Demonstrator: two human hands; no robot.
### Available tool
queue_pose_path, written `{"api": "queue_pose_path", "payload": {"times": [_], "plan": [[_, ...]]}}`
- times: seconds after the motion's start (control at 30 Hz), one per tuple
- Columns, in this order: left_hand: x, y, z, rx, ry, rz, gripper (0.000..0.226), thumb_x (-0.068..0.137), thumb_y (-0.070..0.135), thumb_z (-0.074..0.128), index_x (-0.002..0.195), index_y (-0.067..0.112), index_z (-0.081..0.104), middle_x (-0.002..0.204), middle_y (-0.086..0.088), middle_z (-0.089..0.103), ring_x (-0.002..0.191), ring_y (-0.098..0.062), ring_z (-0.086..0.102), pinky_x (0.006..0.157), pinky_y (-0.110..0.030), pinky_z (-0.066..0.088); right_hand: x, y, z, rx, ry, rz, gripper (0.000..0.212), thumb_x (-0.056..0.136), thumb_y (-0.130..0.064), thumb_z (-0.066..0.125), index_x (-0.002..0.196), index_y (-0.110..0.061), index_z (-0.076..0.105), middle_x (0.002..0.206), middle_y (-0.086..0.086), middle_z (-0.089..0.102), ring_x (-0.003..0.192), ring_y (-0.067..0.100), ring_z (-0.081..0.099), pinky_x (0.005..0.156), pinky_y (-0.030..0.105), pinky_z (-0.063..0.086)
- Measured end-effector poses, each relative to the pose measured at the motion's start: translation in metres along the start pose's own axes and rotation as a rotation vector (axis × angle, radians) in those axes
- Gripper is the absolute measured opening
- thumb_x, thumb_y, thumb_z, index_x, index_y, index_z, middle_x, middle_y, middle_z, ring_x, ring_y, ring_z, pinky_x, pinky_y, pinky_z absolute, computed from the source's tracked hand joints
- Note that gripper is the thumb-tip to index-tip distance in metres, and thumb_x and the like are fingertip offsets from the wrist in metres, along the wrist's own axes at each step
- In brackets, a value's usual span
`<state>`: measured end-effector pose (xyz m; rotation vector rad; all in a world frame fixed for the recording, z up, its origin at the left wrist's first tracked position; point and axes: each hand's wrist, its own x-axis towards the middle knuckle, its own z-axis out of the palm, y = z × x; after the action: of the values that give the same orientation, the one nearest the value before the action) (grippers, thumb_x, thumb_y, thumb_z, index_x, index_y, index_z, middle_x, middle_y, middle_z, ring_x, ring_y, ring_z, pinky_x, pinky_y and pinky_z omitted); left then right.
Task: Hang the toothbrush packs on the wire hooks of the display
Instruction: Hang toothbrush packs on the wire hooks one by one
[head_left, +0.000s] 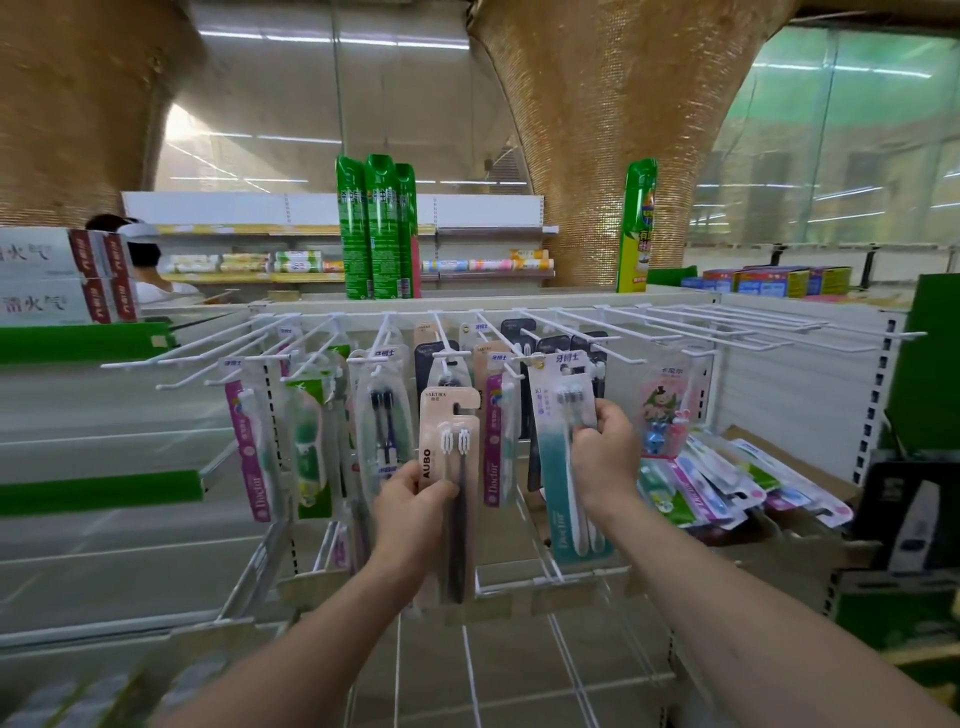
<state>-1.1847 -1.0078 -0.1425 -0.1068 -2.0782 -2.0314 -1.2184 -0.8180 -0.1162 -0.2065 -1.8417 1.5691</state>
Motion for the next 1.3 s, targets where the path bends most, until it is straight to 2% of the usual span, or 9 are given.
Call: {"api": "queue_pose_path", "payload": {"times": [0.23,0.4,0.5,0.63,0.7,0.83,1.07,1.2,1.3], "plan": [[0.008,-0.003,0.002,0.028,0.043,-0.006,0.013,0.090,0.000,0.062,0.096,0.007,0.071,0.096,-0.019,0.073,0.099,-0.040,0.068,0.088,-0.052,0.056,0.020,-0.011,0.012,0.017,-0.036,0.080,0.027,0.072,-0.004,0.042,0.088,-0.008,0.064,0.088,0.022,0.069,0.070,0.034,0.058,0.057,0.046,0.046],[0.012,-0.006,0.003,0.027,0.038,-0.010,0.010,0.093,0.002,0.062,0.097,0.007,0.071,0.094,-0.016,0.072,0.095,-0.036,0.068,0.076,-0.041,0.057,0.027,-0.007,0.006,0.066,0.036,0.163,0.024,0.085,0.001,0.045,0.090,-0.010,0.065,0.082,0.011,0.066,0.069,0.024,0.053,0.060,0.035,0.042],[0.013,-0.005,0.006,0.016,0.029,-0.004,0.011,0.095,0.002,0.061,0.099,0.007,0.070,0.094,-0.013,0.072,0.090,-0.028,0.068,0.068,-0.031,0.052,0.032,0.005,0.001,0.023,0.054,0.143,0.020,0.085,-0.004,0.048,0.092,-0.007,0.067,0.078,0.007,0.067,0.068,0.026,0.055,0.058,0.042,0.045],[0.013,-0.005,0.009,0.017,0.021,-0.009,0.010,0.097,0.004,0.061,0.100,0.008,0.070,0.093,-0.007,0.071,0.088,-0.020,0.067,0.065,-0.025,0.047,0.029,0.009,0.003,-0.126,0.138,0.092,0.035,0.089,-0.008,0.057,0.122,-0.017,0.066,0.105,-0.001,0.069,0.091,0.024,0.064,0.080,0.045,0.057],[0.016,-0.006,0.009,0.022,0.026,-0.012,0.011,0.097,0.004,0.061,0.101,0.009,0.070,0.095,-0.007,0.072,0.088,-0.019,0.067,0.065,-0.025,0.047,0.021,0.004,0.008,-0.151,0.229,-0.035,0.025,0.091,-0.007,0.061,0.114,-0.017,0.062,0.109,0.000,0.064,0.093,0.020,0.061,0.078,0.036,0.053],[0.026,-0.010,0.007,0.023,0.040,-0.009,0.013,0.097,0.005,0.062,0.101,0.011,0.072,0.098,-0.009,0.073,0.094,-0.024,0.069,0.072,-0.031,0.052,0.008,-0.004,0.030,-0.145,-0.057,-0.172,0.011,0.096,-0.013,0.064,0.104,-0.021,0.061,0.091,-0.005,0.064,0.082,0.011,0.060,0.069,0.019,0.048],[0.032,-0.015,-0.004,0.023,0.071,-0.039,0.011,0.097,0.007,0.062,0.099,0.012,0.071,0.096,-0.008,0.073,0.091,-0.024,0.070,0.077,-0.038,0.056,0.018,-0.008,0.070,-0.226,-0.224,0.034,0.046,0.091,-0.033,0.072,0.128,-0.017,0.052,0.109,0.000,0.066,0.100,0.025,0.067,0.093,0.043,0.055],[0.035,-0.014,-0.007,0.030,0.099,-0.035,0.008,0.095,0.008,0.064,0.093,0.010,0.071,0.093,-0.011,0.074,0.093,-0.030,0.070,0.084,-0.046,0.059,0.022,-0.008,0.078,-0.096,-0.143,0.093,0.012,0.091,-0.019,0.073,0.099,-0.020,0.063,0.093,-0.004,0.069,0.091,0.023,0.069,0.089,0.044,0.058],[0.034,-0.012,-0.009,0.022,0.093,-0.029,0.008,0.095,0.008,0.064,0.094,0.011,0.071,0.091,-0.009,0.074,0.088,-0.025,0.070,0.075,-0.037,0.057,0.014,-0.007,0.075,-0.045,-0.093,0.103,0.012,0.093,-0.013,0.069,0.088,-0.021,0.062,0.086,-0.005,0.068,0.087,0.022,0.068,0.082,0.040,0.058]]}}
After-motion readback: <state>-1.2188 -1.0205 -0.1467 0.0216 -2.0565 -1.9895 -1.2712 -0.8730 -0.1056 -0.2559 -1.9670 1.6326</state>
